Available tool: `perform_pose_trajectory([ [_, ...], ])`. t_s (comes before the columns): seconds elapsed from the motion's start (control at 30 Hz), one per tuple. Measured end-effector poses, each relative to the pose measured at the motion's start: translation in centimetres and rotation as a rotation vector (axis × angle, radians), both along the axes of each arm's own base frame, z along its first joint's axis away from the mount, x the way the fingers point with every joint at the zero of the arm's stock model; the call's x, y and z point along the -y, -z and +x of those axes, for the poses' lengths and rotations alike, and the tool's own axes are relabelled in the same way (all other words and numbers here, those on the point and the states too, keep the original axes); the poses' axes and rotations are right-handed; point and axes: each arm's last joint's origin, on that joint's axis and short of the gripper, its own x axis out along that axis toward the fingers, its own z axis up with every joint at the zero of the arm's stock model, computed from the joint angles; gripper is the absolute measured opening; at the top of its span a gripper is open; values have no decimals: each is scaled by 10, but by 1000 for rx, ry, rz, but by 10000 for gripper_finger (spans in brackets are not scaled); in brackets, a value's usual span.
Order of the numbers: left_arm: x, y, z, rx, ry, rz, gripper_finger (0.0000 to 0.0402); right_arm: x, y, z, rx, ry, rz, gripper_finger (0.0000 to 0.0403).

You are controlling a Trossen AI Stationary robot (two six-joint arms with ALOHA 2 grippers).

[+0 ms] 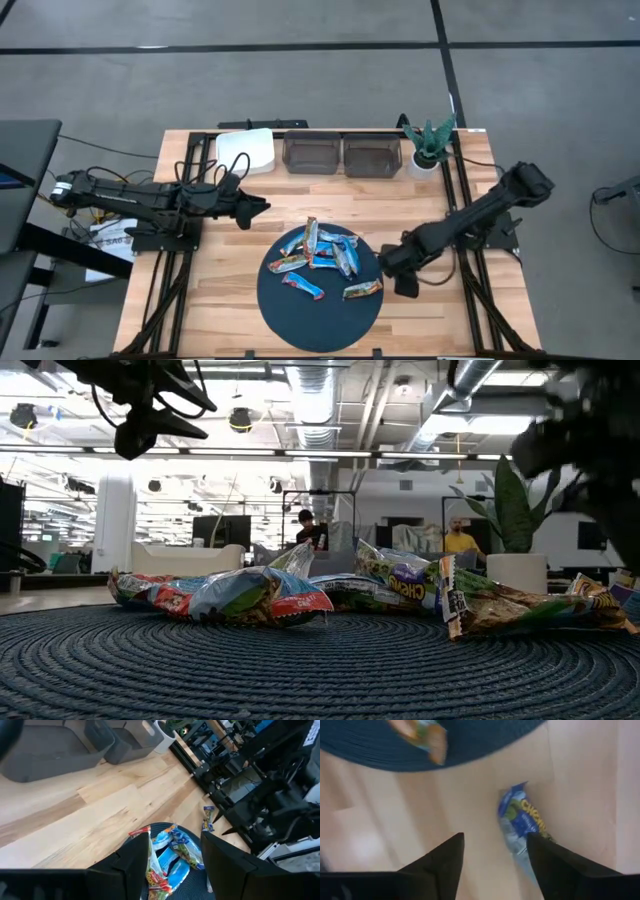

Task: Pick and place Granola Bars by type
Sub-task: Put the blue granola bar into the right black transparent bin

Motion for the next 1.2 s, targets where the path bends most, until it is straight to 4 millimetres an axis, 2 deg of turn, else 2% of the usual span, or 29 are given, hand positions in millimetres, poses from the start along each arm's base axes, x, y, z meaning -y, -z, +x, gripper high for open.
perform_pose_trajectory([
  [0.23, 0, 0, 0, -2, 2, 4, 173, 9, 31, 10, -108, 41, -117, 217],
  [0.43, 0, 0, 0, -2, 2, 5, 173, 13, 36, 14, -131, 57, -122, 197],
  [0.6, 0, 0, 0, -2, 2, 6, 173, 16, 35, 14, -120, 68, -133, 162],
  [0.83, 0, 0, 0, -2, -1, 8, 173, 20, 33, 14, -118, 84, -135, 83],
  [0.93, 0, 0, 0, -2, -1, 8, 173, 24, 32, 17, -123, 105, -112, 63],
  [1.07, 0, 0, 0, -2, -7, 10, 173, 34, 21, 33, -75, 140, -85, 55],
  [1.2, -1, 0, 0, -1, -26, 19, 173, 53, 1, 56, 13, 176, -74, 55],
])
